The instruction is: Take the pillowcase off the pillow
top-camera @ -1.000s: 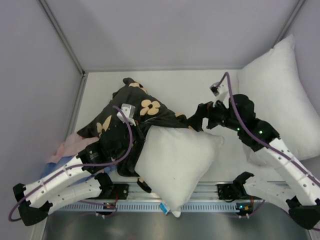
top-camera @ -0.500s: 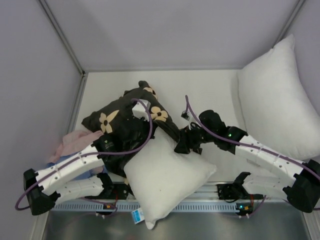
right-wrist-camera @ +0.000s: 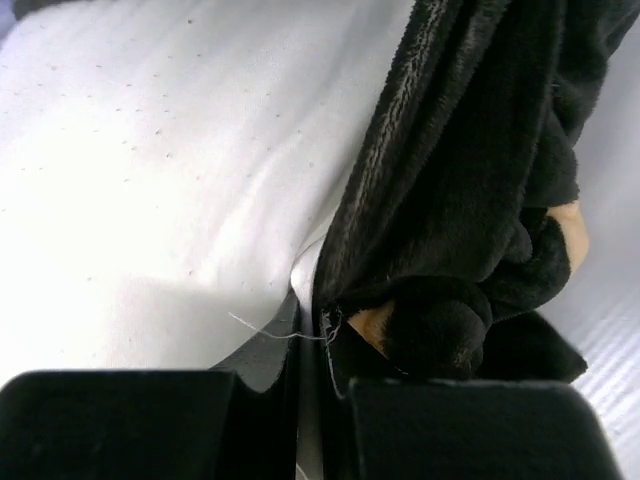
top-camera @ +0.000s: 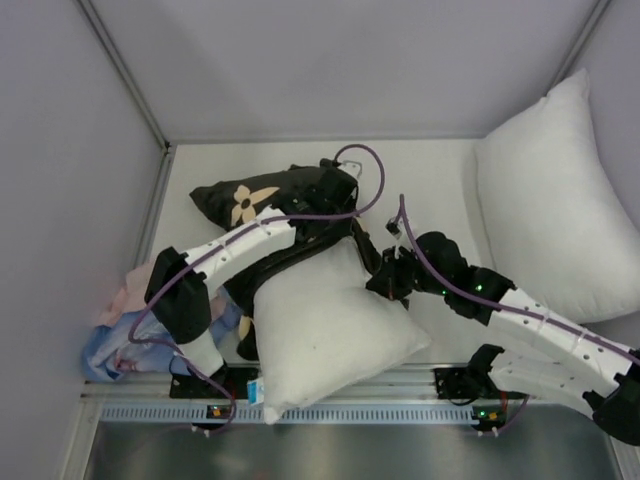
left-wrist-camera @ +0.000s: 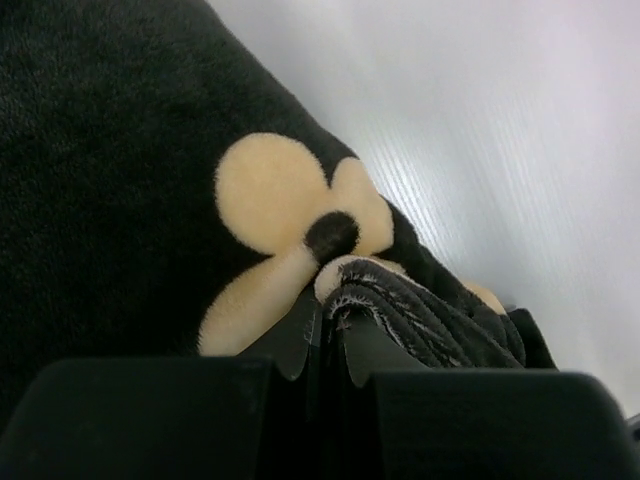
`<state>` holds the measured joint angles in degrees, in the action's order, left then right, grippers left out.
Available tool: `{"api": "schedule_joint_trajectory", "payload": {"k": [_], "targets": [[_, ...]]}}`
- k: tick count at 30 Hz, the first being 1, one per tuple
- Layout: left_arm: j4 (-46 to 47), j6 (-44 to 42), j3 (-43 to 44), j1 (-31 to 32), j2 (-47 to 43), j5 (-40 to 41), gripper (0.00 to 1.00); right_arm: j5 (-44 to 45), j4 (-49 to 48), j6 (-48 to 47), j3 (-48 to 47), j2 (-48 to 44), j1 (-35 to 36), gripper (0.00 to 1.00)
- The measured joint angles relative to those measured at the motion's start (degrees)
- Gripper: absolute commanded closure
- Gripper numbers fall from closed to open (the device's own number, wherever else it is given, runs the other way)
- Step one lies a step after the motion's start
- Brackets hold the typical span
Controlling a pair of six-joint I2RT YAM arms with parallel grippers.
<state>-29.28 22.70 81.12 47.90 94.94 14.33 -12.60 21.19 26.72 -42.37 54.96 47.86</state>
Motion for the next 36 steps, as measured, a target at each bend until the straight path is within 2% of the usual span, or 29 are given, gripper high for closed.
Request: {"api": "schedule_joint_trajectory", "payload": {"k": [4, 7, 12, 18, 20, 21, 22, 24, 27, 31, 36], "targets": [[-3.39, 2.82, 7.08, -6.88, 5.60, -11.82, 1.00, 7.17, -0.35, 0.20, 0.17, -4.44, -0.15, 1.00], [-4.76, 5.42, 9.66, -10.67, 6.88, -17.14, 1.00, 10.47, -0.70, 0.57, 1.16, -7.72, -0.20, 1.00], [-1.77, 8.57, 8.61, -17.42, 6.16, -11.56, 1.00, 9.75, 4.70, 1.84, 1.88, -13.90, 0.44, 1.00], [8.37, 10.75, -5.57, -20.09, -3.63, -1.53, 1.00, 11.54, 7.50, 1.88, 1.68, -14.71, 0.52, 1.00], [9.94, 11.23, -8.66, -21.11, -6.47, -0.55, 1.00, 12.57, 9.03, 1.84, 1.09, -14.49, 0.55, 1.00], [10.43, 11.39, -9.62, -22.08, -7.26, -0.52, 1.00, 12.72, 9.53, 1.77, 0.63, -14.58, 0.55, 0.84], [10.91, 11.50, -10.29, -22.95, -7.69, -0.76, 1.00, 12.68, 9.88, 1.86, 0.20, -14.62, 0.55, 0.61], [12.24, 11.65, -11.65, -25.09, -8.15, -1.92, 1.00, 12.09, 10.23, 1.68, -0.85, -14.67, 0.55, 0.22], [15.93, 11.67, -14.75, -26.86, -9.25, -4.52, 1.00, 13.29, 10.43, 1.57, -1.70, -14.49, 0.74, 0.03], [19.34, 11.65, -18.29, -27.15, -12.17, -7.54, 1.00, 16.70, 13.05, 3.56, -1.60, -14.43, -2.05, 0.00], [19.74, 11.39, -20.20, -27.10, -16.33, -9.73, 1.00, 9.88, 11.52, 3.96, 1.53, -14.78, -17.38, 0.01]]}}
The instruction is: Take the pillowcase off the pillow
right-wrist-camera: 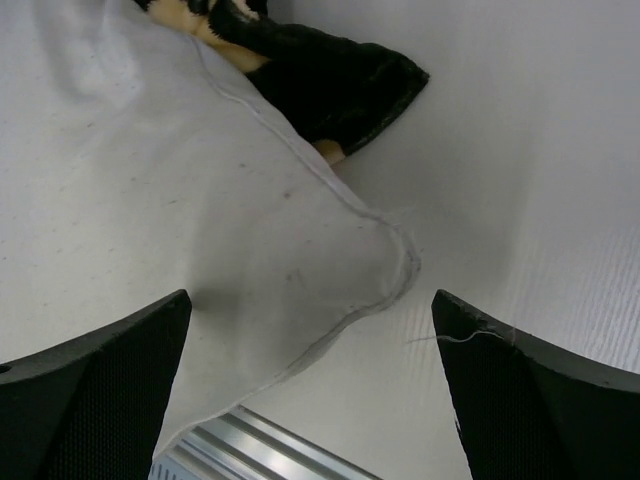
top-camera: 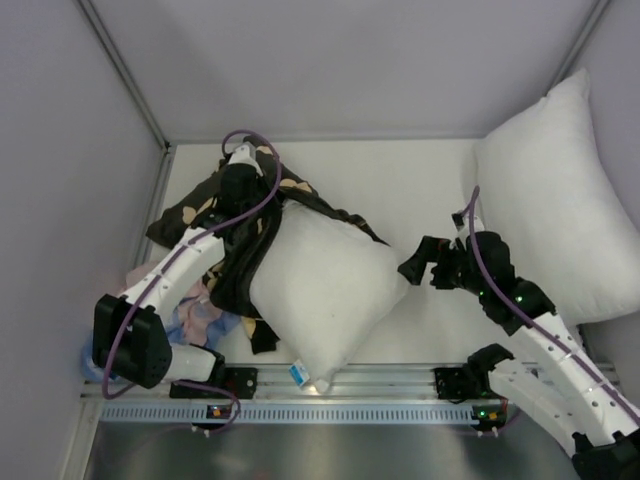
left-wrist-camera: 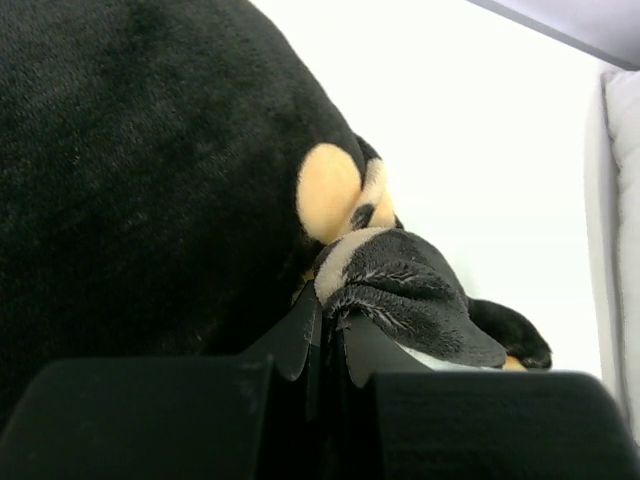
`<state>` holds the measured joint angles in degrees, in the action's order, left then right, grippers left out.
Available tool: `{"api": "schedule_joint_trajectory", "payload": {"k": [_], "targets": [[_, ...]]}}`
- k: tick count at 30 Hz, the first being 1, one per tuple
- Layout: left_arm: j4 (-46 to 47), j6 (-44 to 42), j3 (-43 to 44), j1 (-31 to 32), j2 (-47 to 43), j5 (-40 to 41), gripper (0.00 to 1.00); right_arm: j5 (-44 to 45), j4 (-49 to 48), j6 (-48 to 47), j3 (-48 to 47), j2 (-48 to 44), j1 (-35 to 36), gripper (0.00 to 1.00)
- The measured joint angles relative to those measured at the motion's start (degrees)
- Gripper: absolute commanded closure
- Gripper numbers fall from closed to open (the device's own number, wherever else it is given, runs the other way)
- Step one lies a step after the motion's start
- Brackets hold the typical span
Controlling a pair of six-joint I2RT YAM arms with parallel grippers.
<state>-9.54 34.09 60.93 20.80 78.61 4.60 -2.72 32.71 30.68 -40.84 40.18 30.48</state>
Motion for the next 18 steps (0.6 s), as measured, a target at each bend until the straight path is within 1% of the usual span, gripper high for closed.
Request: {"api": "schedule_joint_trajectory", "payload": {"k": [3, 6, 7, 10, 12, 15, 17, 18], "targets": [[-0.02, -0.22, -0.52, 0.04, -1.51, -1.03, 1.00, -8.76, -2.80, 0.42, 4.22, 0.24, -9.03, 0.01], [-0.09, -0.52, -0.76, 0.09, -1.86, -2.12, 1.00, -18.73, -7.45, 1.70, 7.74, 2.73, -14.12, 0.01], [-0.09, -0.59, -0.79, 0.09, -1.86, -2.29, 1.00, -21.64, -9.55, 2.36, 8.85, 3.37, -14.69, 0.00], [-0.04, -0.66, -1.14, 0.09, -1.88, -2.73, 1.00, -30.58, -20.11, 6.51, 14.40, 4.83, -15.23, 0.01], [-0.04, -0.63, -1.33, 0.09, -1.88, -3.04, 1.00, -34.71, -27.45, 9.79, 17.79, 5.77, -15.23, 0.01], [0.04, -0.59, -1.51, 0.09, -1.88, -3.76, 1.00, -39.08, -35.67, 13.25, 19.89, 9.09, -14.78, 0.01], [0.11, -0.55, -1.55, 0.09, -1.88, -4.42, 1.00, -40.72, -40.13, 14.75, 19.89, 12.02, -14.05, 0.01], [0.13, -0.55, -1.57, 0.09, -1.88, -4.83, 1.00, -40.98, -42.23, 15.43, 19.89, 13.33, -13.14, 0.02]]}}
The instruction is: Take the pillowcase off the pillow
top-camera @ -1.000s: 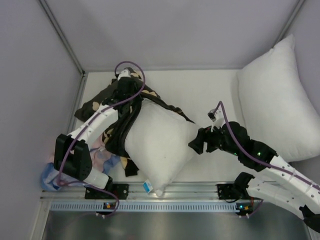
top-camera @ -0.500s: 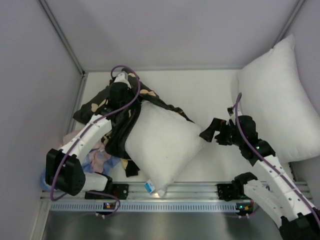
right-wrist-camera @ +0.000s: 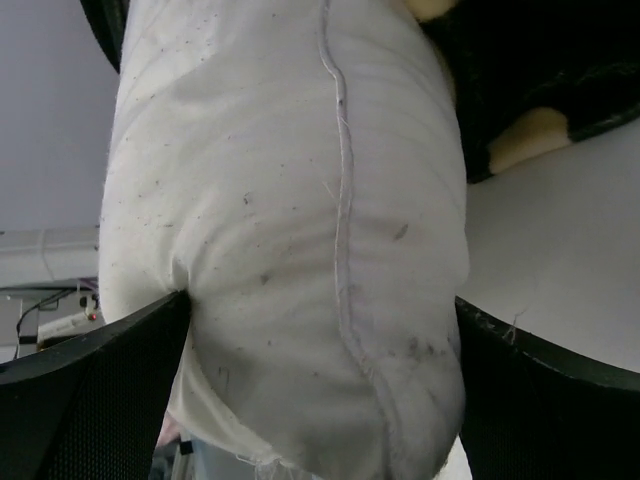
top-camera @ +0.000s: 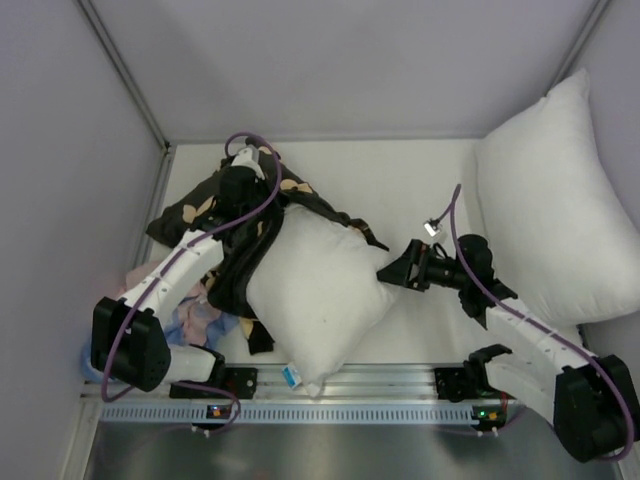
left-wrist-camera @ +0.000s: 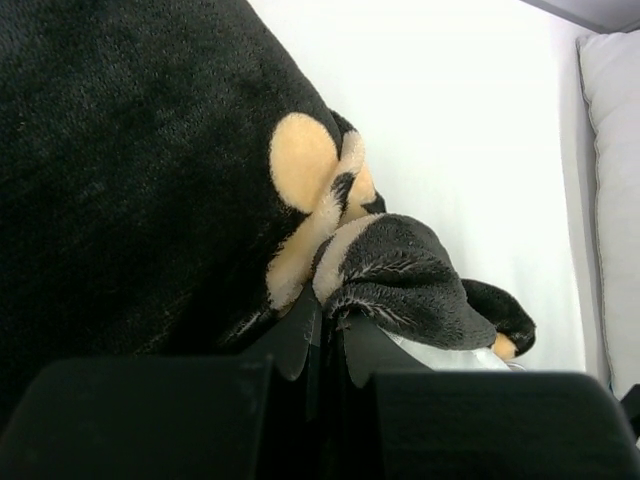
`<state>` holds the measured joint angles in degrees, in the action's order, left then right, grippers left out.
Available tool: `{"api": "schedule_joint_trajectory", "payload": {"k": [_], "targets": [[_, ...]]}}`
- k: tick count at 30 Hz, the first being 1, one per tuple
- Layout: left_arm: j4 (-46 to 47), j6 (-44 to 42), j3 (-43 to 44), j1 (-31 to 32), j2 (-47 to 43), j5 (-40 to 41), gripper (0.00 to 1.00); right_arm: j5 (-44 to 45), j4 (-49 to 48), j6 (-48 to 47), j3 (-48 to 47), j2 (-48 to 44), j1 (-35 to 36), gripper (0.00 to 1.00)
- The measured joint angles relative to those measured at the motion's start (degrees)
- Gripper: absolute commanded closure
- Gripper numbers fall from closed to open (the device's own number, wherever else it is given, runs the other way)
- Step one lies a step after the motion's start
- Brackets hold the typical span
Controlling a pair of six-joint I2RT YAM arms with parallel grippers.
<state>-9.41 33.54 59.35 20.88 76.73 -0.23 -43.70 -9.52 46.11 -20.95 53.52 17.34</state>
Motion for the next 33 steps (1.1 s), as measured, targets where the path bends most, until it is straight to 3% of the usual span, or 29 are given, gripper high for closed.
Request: {"api": "schedule_joint_trajectory", "payload": {"k": [1, 3, 4, 5, 10, 16, 23, 26, 30, 31, 32, 33], "targets": [[-0.02, 0.04, 0.00, 0.00, 0.00, -0.33, 1.00, -0.15, -1.81, 0.31, -0.04, 1.18, 1.09, 0.07], [-0.02, 0.04, 0.00, 0.00, 0.00, -0.70, 1.00, -0.04, -4.61, 0.31, -0.22, 3.04, 3.87, 0.55], [-0.02, 0.02, 0.00, -0.02, 0.00, -0.87, 1.00, 0.09, -5.40, 0.46, -0.57, 3.93, 5.35, 0.85], [-0.02, 0.02, 0.00, -0.02, 0.00, -0.92, 1.00, 0.26, -5.86, 1.01, -0.90, 4.63, 6.40, 1.00], [-0.02, -0.04, 0.00, -0.02, 0.02, -0.81, 1.00, 4.46, -3.15, 1.42, -3.39, 2.03, 8.92, 1.00], [-0.46, 0.39, 0.26, -0.02, 0.90, 3.30, 1.00, 14.78, 16.46, -3.08, -13.44, -15.52, 9.18, 1.00], [0.02, 2.51, 1.84, -0.52, 1.01, 0.00, 1.00, 39.80, 47.12, -11.15, -38.01, -23.91, 9.27, 1.00], [-0.24, 2.71, 2.16, -2.45, 0.98, -3.17, 1.00, 49.05, 53.66, -12.13, -40.54, -25.73, 9.44, 1.00], [-1.49, 2.67, 2.38, -4.59, 0.98, -5.84, 1.00, 54.45, 58.18, -11.98, -40.63, -25.64, 10.43, 1.00], [-1.60, 2.45, 2.38, -4.87, 0.98, -6.58, 0.94, 54.90, 58.40, -11.98, -40.63, -25.16, 10.45, 1.00], [-1.53, 2.10, 2.38, -5.22, 1.01, -8.22, 0.65, 55.41, 58.45, -11.98, -40.63, -24.41, 10.49, 1.00], [-1.33, 1.31, 2.38, -5.86, 1.03, -10.62, 0.48, 55.95, 58.47, -11.98, -40.63, -23.56, 10.51, 1.00]]}}
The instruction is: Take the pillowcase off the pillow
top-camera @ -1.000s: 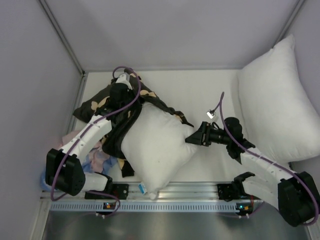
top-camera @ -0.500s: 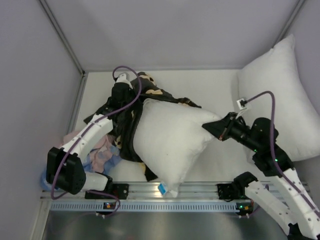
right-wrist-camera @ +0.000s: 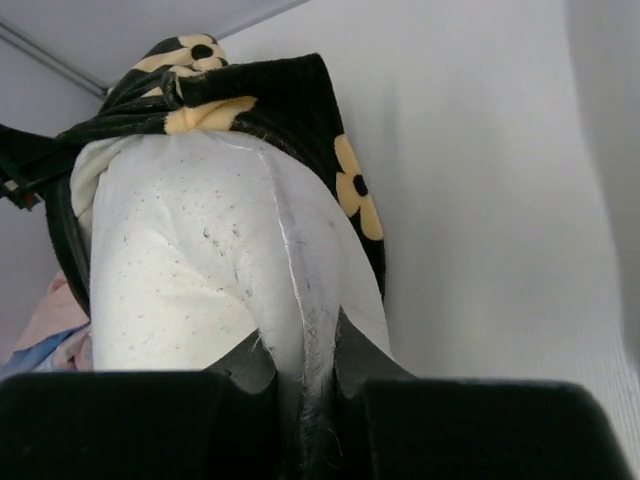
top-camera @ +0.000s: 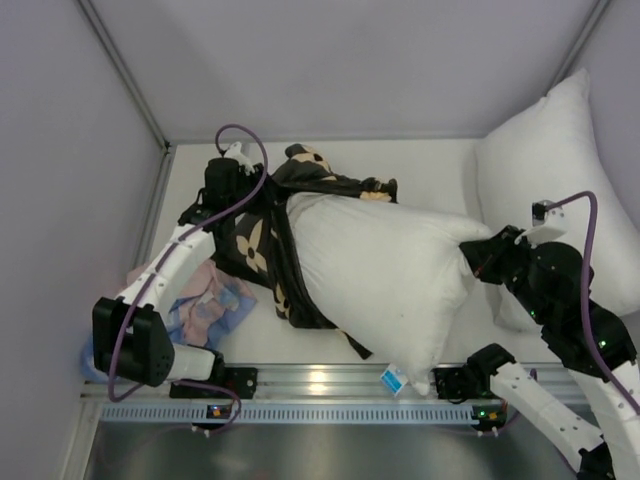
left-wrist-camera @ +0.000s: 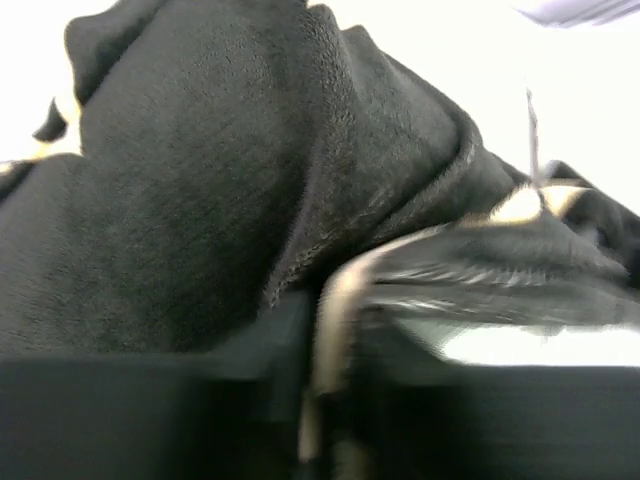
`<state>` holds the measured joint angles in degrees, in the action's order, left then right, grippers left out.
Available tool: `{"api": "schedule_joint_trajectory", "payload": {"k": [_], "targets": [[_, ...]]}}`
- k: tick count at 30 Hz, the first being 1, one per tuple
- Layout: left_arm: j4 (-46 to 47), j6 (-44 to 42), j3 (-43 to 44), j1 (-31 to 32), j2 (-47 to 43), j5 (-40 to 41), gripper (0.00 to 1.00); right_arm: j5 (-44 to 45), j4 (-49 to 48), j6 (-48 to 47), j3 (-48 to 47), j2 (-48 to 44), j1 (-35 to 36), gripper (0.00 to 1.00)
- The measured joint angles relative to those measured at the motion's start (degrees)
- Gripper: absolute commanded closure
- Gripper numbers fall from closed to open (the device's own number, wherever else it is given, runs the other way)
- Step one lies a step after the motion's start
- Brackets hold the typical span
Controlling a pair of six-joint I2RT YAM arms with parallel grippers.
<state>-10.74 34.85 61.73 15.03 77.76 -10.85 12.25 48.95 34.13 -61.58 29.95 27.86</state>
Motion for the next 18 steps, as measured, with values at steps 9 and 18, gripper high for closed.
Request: {"api": "schedule_joint_trajectory", "payload": {"k": [9, 18], "targets": [[-2.36, -3.04, -5.01, -2.21, -7.45, -6.34, 0.01, 7.45, -0.15, -0.72, 0.83, 6.01, -0.07, 1.00], [-6.64, -3.02, -17.09, -2.25, -28.98, -8.55, 0.02, 10.03, -1.27, -1.95, 0.63, 12.33, -1.68, 1.00]]}}
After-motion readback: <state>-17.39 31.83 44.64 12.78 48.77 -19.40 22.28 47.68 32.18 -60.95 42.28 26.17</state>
